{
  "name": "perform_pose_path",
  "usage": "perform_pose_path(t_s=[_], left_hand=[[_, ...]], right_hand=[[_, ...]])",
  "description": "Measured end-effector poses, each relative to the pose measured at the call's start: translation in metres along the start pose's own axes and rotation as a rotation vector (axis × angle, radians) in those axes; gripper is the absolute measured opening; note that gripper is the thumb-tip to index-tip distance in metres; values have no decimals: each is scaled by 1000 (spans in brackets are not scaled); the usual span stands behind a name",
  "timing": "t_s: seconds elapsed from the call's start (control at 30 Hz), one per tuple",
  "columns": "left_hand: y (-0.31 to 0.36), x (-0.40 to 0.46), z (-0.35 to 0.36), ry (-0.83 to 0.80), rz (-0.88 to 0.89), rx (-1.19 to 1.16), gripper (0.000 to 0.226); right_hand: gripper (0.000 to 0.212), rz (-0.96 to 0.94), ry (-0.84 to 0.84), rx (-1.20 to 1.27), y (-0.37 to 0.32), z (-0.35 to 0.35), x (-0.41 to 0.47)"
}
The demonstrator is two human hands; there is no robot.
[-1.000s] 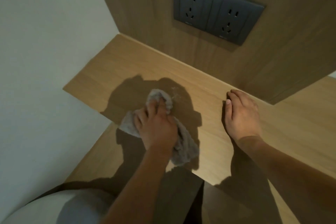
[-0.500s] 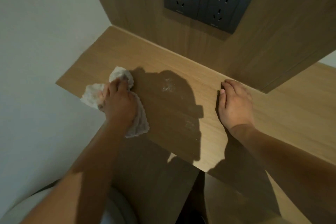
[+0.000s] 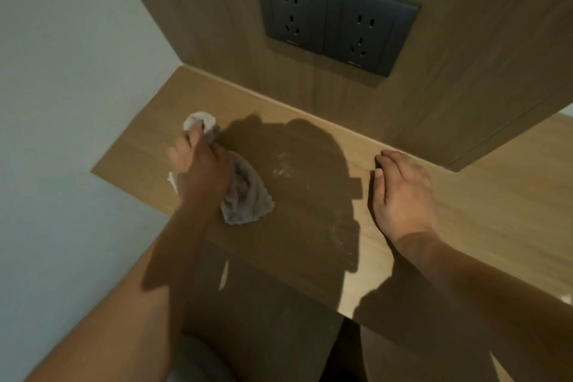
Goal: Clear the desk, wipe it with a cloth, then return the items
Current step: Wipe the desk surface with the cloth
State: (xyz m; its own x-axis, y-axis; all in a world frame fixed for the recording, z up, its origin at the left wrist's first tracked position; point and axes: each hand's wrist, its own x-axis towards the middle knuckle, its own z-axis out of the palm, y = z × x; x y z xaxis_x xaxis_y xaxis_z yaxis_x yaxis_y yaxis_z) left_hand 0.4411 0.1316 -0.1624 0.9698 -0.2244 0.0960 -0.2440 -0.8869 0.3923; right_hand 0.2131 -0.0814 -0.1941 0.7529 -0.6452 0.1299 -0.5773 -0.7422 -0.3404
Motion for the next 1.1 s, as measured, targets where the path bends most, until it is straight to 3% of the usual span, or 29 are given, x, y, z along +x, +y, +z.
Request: perform_pose_path(t_s=[0.13,0.3,0.37,0.4,0.5,0.6,0.63,0.67,0.83,0.9,0.97,1.03,1.1], left_hand=[[33,-11,35,-109,-2,242,39],[101,-119,45,-304,533,168,37],[100,-102,36,-375,619,119,39],[92,-82,29,-327,603,86,42],[44,4,18,-91,276,-63,52],[39,68,22,-139,-289,-90,46],[56,69,33,-137,-371,-40,43],[78,61,46,-137,-354,5,41],[137,-32,79,-232,160,84,36],[136,-53,67,-356,522,127,36],[126,-50,54,-476,835,5,37],[105,-25,44,-433,775,-62,36],[69,10,33,-301,424,20,40]], right_hand=[[45,6,22,5,2,3,0],[46,14,5,19,1,3,2],[46,17,-14,15,0,2,2],[47,21,-14,15,0,1,2],[45,21,-3,11,-1,2,3],[42,24,10,7,1,4,2],[42,24,18,10,1,4,3],[42,24,23,16,1,4,3],[45,17,30,34,2,5,4],[47,15,22,33,1,4,4],[48,18,17,28,0,4,4],[47,18,19,30,0,3,4],[46,15,28,36,0,3,3]])
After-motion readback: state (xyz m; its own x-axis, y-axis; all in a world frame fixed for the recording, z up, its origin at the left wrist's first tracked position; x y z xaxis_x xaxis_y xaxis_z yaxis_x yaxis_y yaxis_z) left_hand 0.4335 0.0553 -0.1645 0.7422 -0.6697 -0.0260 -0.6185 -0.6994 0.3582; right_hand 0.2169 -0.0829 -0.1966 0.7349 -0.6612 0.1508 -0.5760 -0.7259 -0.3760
